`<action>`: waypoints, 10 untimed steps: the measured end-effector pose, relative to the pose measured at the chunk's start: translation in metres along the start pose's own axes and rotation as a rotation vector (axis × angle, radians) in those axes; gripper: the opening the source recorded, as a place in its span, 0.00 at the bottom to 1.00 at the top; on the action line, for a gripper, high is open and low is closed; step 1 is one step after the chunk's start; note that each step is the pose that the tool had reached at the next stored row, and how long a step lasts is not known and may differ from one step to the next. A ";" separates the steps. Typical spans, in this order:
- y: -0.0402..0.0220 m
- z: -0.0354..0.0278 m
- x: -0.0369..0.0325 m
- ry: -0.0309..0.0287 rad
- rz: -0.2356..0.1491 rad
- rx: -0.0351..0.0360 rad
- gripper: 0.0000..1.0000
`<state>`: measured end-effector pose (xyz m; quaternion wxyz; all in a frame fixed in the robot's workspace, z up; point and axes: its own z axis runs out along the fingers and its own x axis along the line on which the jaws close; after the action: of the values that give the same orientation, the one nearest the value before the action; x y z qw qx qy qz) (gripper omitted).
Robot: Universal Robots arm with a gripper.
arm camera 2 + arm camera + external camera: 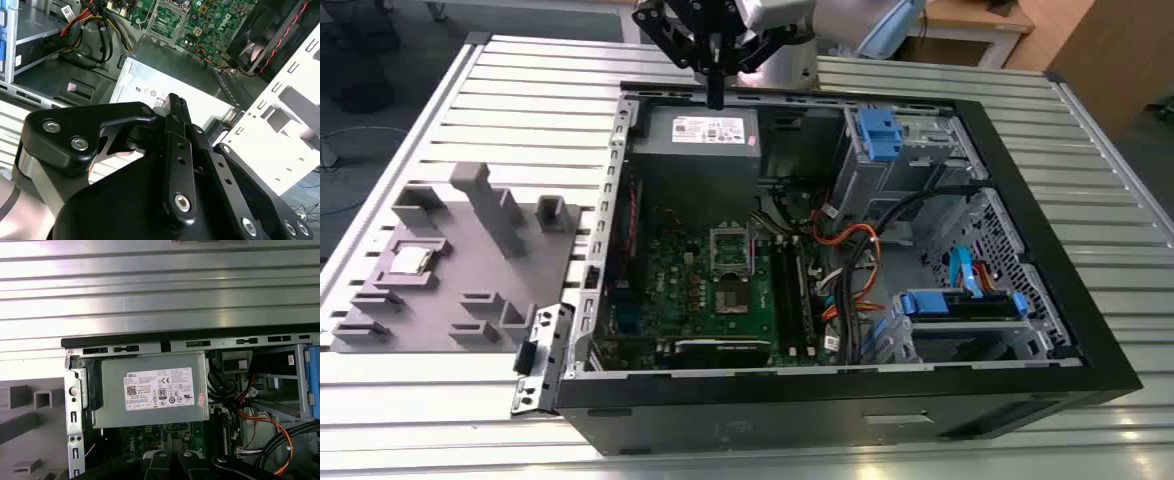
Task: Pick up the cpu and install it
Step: 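Reach for the cpu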
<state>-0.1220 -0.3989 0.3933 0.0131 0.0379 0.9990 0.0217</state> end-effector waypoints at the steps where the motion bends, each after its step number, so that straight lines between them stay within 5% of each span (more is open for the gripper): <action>1: 0.0000 0.0000 0.0000 0.0001 0.000 0.0001 0.11; 10: 0.0000 0.0000 0.0000 0.0000 0.000 0.0000 0.11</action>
<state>-0.1220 -0.3989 0.3933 0.0131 0.0378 0.9990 0.0217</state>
